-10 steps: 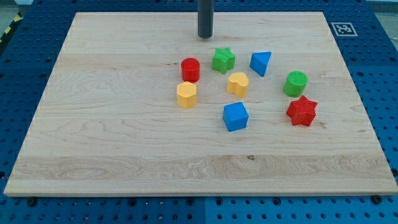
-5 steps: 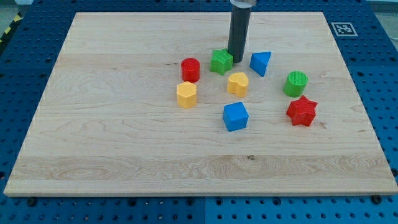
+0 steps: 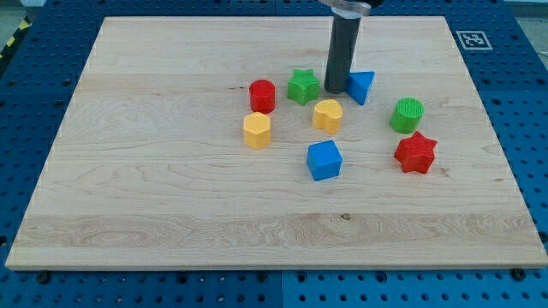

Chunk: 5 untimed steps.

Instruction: Move the green star and red circle towards the center left

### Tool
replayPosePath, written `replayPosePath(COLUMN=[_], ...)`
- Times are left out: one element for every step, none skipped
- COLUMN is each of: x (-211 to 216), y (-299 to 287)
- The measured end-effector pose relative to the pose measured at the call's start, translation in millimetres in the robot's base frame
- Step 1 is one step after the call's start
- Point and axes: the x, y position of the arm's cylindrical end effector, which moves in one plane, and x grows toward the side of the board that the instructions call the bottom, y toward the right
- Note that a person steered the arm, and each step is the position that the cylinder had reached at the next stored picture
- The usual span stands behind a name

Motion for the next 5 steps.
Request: replayPosePath(x=[8.9,10.8,10.5,7.7,7.7], y=[-1.1,-31.3,-74.3,-113.0,-118.9])
